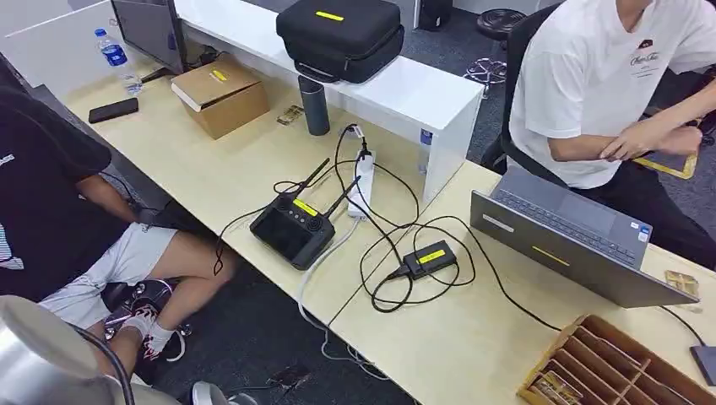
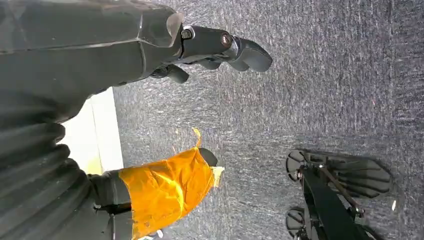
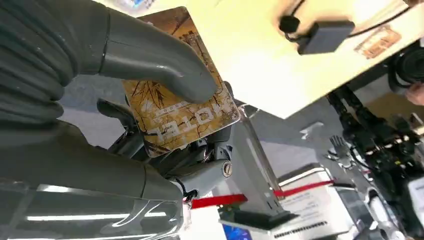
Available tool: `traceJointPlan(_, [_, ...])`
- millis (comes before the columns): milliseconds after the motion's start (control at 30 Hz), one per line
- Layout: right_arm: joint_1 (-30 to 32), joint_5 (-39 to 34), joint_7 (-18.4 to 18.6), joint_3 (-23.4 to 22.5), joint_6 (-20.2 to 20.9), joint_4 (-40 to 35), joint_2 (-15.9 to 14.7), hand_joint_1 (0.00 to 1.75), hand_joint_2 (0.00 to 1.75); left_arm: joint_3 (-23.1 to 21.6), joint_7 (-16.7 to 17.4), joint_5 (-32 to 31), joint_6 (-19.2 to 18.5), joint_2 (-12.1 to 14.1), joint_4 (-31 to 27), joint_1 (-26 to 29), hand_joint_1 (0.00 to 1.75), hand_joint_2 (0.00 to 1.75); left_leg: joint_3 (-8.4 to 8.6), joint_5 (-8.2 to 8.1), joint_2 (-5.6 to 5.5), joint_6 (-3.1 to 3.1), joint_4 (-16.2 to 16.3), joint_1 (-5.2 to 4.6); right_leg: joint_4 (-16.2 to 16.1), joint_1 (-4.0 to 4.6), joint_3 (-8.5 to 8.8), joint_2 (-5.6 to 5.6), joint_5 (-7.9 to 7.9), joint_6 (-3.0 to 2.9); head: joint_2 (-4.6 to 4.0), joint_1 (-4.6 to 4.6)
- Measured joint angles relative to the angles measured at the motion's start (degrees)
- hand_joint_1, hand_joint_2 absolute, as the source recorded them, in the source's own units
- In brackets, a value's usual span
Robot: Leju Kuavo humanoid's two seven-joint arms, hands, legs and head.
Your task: Pass the card to the sensor for recognition and then transmit it.
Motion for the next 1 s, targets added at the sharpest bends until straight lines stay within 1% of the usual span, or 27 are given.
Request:
traceJointPlan(533, [-0.04, 0.17, -0.31, -0.02, 0.28, 4.37, 2.27, 1.75, 1.75, 0.0, 0.26, 0.0, 0.02, 0.0, 0.0, 0.0, 0.0, 1.75, 0.0, 0.0, 0.0, 0.0, 0.0, 0.0, 0.0, 0.0, 0.0, 0.0, 0.0, 0.0, 0.0, 0.02])
traceJointPlan(733, [-0.18, 0.85, -0.46, 0.02, 1.11, 6.14, 3.1, 1.75, 1.75, 0.0, 0.28, -0.02, 0.02, 0.0, 0.0, 0.0, 0.0, 1.75, 0.0, 0.0, 0.0, 0.0, 0.0, 0.0, 0.0, 0.0, 0.0, 0.0, 0.0, 0.0, 0.0, 0.0])
traceJointPlan(1000, [-0.79, 1.81, -0.48, 0.09, 1.29, 7.08, 3.56, 1.75, 1.75, 0.02, 0.35, -0.18, 0.0, 0.0, 0.0, 0.0, 0.0, 1.75, 0.0, 0.0, 0.01, 0.0, 0.0, 0.01, 0.0, 0.0, 0.02, 0.0, 0.0, 0.0, 0.0, 0.02])
